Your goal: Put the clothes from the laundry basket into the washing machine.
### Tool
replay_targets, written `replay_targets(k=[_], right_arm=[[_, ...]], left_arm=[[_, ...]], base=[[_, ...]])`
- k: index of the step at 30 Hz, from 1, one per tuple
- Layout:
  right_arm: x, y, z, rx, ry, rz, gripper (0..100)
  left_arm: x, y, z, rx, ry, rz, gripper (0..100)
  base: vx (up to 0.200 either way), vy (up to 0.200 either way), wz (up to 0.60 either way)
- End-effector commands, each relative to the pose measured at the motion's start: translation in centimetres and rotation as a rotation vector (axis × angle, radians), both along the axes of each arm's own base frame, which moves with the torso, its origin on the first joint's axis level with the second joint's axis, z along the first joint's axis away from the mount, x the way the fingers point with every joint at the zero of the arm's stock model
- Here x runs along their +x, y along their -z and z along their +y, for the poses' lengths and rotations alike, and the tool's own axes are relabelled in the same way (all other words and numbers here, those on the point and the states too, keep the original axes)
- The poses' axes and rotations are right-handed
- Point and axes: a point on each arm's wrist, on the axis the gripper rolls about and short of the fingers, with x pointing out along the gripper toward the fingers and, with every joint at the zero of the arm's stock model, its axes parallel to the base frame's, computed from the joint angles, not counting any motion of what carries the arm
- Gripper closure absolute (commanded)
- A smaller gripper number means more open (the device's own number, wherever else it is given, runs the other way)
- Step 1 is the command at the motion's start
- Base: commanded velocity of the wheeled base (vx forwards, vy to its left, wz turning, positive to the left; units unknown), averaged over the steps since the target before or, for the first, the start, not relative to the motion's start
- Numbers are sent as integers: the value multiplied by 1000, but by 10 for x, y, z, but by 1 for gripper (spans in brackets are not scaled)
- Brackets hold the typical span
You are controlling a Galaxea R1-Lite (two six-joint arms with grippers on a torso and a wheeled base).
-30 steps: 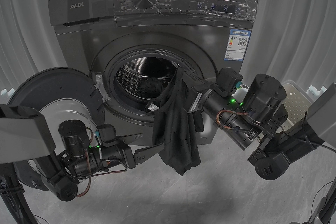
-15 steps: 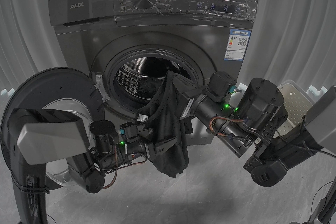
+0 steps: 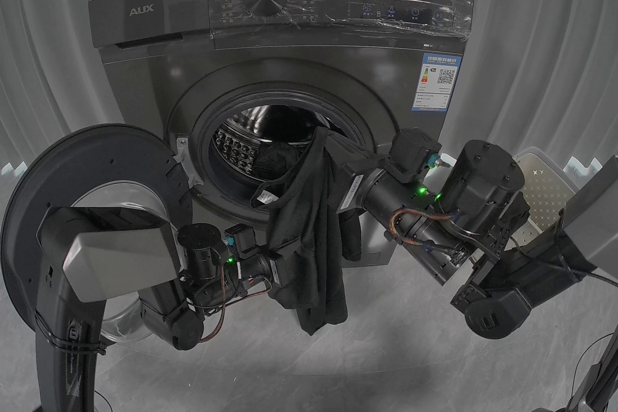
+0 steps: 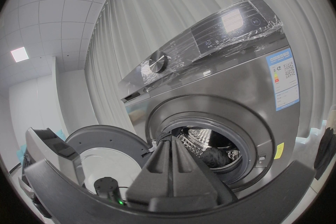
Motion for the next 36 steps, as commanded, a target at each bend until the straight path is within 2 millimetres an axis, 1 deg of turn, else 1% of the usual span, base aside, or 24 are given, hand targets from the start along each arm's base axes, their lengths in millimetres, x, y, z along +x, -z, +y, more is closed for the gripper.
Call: replay_targets(k=[1, 2, 3, 4, 5, 6, 7, 8, 9, 10, 11, 14, 15, 16, 17, 18, 19, 20, 22, 26, 27, 32, 36], right_arm=[[21, -2, -15, 8, 67, -7, 100], [22, -1, -15, 7, 72, -6, 100], [32, 3, -21, 1, 98, -1, 100], [33, 4, -21, 1, 99, -1, 100], [44, 12, -27, -12, 123, 11, 100], [49, 17, -29, -19, 134, 18, 100], [50, 18, -30, -20, 137, 19, 100], [56, 29, -32, -37, 147, 40, 100], [57, 31, -32, -39, 147, 43, 100], [59, 43, -32, -58, 147, 71, 100], [60, 53, -31, -72, 145, 96, 100], [55, 73, -29, -111, 122, 138, 100], [54, 74, -29, -113, 120, 140, 100], [48, 89, -32, -151, 95, 176, 100], [48, 89, -32, -151, 95, 176, 100], [38, 100, -31, -182, 61, 202, 100], [32, 106, -29, -199, 41, 216, 100], [28, 111, -29, -210, 34, 227, 100], [26, 118, -28, -220, 31, 235, 100], [27, 122, -27, -220, 26, 233, 100], [26, 122, -26, -221, 23, 232, 0], [13, 121, -16, -226, -23, 233, 0], [6, 123, -15, -232, -44, 234, 0]], left_arm=[[-26, -28, 4, -8, 36, -11, 100], [-27, -29, 5, -8, 38, -11, 100], [-45, -44, 8, -12, 79, -12, 100], [-45, -44, 8, -12, 79, -12, 100], [-63, -58, 16, -17, 122, -15, 100], [-72, -67, 20, -23, 142, -24, 100], [-73, -68, 21, -23, 143, -23, 100], [-89, -79, 29, -32, 177, -30, 100], [-91, -80, 30, -33, 177, -33, 100], [-103, -93, 38, -47, 207, -53, 100], [-109, -100, 41, -58, 221, -70, 100], [-114, -118, 45, -99, 217, -116, 100], [-114, -118, 45, -99, 217, -116, 100], [-115, -123, 46, -109, 211, -135, 100], [-114, -125, 47, -111, 205, -140, 100], [-114, -126, 47, -113, 201, -146, 100], [-113, -127, 47, -114, 190, -149, 100], [-111, -128, 47, -118, 178, -158, 100], [-108, -131, 47, -124, 149, -170, 100], [-105, -132, 47, -127, 132, -173, 100], [-105, -131, 47, -127, 131, -172, 100], [-101, -131, 45, -128, 104, -176, 100], [-95, -133, 43, -133, 62, -189, 100]], base=[[0, 0, 0], [0, 0, 0], [0, 0, 0], [0, 0, 0], [0, 0, 0], [0, 0, 0], [0, 0, 0], [0, 0, 0], [0, 0, 0], [0, 0, 0], [0, 0, 0], [0, 0, 0], [0, 0, 0], [0, 0, 0], [0, 0, 0], [0, 0, 0], [0, 0, 0], [0, 0, 0], [0, 0, 0], [0, 0, 0], [0, 0, 0], [0, 0, 0], [0, 0, 0]])
